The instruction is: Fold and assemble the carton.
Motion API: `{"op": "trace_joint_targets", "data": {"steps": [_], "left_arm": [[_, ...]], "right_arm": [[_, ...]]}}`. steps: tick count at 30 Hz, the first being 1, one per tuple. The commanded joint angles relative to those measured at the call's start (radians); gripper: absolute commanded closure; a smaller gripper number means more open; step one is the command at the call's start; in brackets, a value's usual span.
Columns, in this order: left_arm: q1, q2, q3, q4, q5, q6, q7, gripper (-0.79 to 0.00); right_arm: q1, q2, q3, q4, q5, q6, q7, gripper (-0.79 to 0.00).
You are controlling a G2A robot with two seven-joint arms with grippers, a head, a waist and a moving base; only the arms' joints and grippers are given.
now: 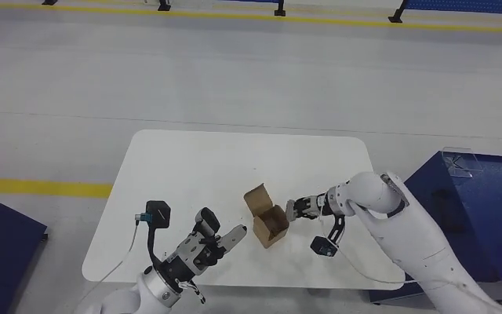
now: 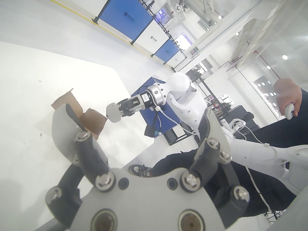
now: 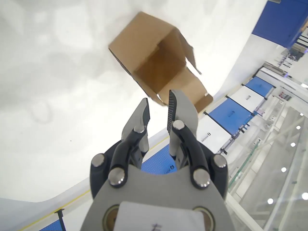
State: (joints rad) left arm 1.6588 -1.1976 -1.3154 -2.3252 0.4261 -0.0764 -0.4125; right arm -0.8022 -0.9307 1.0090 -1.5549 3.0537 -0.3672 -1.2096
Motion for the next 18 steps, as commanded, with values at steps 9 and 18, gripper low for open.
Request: {"op": "trace_joint_targets", "data": {"steps": [9, 18], "left_arm": [[0.0, 0.0, 0.0, 0.0, 0.0, 0.0, 0.0, -0.785], [0.0, 0.0, 0.0, 0.0, 0.0, 0.0, 0.0, -0.785]], "right_arm": [[-0.197, 0.057, 0.33, -0.021, -0.18, 0.931, 0.379, 0.0], [-0.17, 0.042, 0.311, 0.119, -0.867, 1.38, 1.025, 0.0]]}}
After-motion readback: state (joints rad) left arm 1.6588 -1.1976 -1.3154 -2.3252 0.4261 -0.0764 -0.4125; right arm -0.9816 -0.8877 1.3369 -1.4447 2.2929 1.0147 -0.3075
